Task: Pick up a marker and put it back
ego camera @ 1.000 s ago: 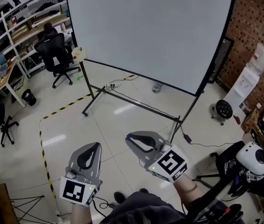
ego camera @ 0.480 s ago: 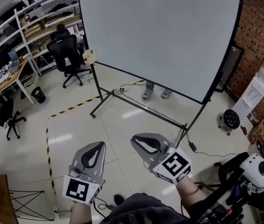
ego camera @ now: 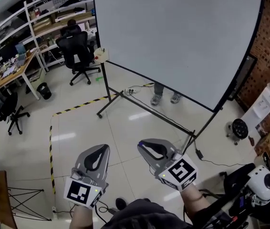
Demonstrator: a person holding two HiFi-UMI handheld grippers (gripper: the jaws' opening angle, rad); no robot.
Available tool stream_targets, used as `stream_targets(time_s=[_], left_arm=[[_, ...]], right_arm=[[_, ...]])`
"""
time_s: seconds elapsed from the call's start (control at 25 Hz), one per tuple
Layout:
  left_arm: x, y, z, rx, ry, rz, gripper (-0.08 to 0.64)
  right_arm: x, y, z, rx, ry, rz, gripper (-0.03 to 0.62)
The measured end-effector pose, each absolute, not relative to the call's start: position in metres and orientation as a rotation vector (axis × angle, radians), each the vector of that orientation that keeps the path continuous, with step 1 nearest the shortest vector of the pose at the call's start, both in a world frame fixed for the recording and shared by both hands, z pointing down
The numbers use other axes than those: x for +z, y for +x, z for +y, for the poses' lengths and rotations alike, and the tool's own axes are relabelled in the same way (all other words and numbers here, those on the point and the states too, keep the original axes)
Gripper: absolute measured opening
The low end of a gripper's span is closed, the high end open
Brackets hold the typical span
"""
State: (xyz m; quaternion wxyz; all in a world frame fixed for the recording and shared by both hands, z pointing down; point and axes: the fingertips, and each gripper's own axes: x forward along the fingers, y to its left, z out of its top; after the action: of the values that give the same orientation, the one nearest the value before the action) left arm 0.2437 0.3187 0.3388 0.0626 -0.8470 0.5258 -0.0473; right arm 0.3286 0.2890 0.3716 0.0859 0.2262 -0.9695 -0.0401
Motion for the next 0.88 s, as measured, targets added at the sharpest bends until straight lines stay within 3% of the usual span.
stream_targets(time_s=[0.88], left_arm=[[0.312,0.166,0.334,-0.005,-2.572,1.498,0.003]], right_arm=[[0.285,0.273,0.307,-0.305,0.803,-2.993,0.044]])
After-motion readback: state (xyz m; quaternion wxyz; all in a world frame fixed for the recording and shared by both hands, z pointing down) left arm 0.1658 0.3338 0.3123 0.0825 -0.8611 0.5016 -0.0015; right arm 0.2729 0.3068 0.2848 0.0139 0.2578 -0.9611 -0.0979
